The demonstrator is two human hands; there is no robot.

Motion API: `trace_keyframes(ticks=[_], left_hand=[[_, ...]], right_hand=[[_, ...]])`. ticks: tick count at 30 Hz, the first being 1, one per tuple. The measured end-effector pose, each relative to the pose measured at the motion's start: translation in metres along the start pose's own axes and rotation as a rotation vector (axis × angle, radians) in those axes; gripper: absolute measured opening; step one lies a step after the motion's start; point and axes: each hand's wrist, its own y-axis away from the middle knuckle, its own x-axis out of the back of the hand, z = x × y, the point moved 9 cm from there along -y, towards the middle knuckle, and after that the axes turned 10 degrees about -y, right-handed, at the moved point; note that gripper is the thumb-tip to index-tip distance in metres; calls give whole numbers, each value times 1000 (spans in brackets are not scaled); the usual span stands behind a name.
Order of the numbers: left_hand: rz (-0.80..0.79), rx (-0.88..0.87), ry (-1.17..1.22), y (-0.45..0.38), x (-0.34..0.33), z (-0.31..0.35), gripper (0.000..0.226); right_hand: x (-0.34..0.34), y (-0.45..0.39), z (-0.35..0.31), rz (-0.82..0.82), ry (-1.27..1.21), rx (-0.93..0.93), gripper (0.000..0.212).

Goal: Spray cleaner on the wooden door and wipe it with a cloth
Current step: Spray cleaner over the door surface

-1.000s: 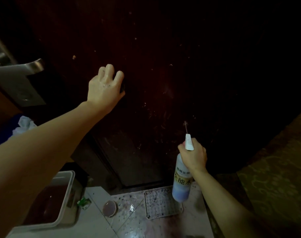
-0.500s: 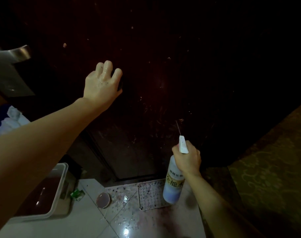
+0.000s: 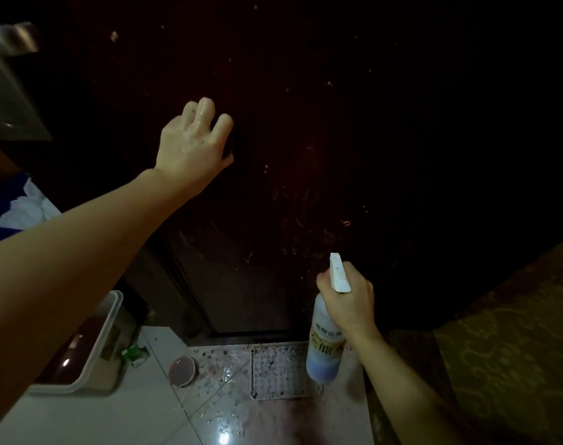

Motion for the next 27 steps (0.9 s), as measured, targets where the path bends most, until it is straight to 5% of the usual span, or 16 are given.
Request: trace_keyframes(ticks=[9, 16, 21, 27], left_hand=[[212, 24, -53, 6, -9, 1, 40], [380, 41, -68, 20, -24, 6, 39], [419, 60, -98, 35, -41, 12, 40], [424, 108, -91, 59, -66, 18, 44]], right_hand=[[-1, -26, 11, 113, -27, 156, 22], [-43, -33, 23, 49, -101, 259, 11], [-78, -30, 36, 54, -157, 286, 28], [-120, -26, 40, -30, -185, 399, 10]])
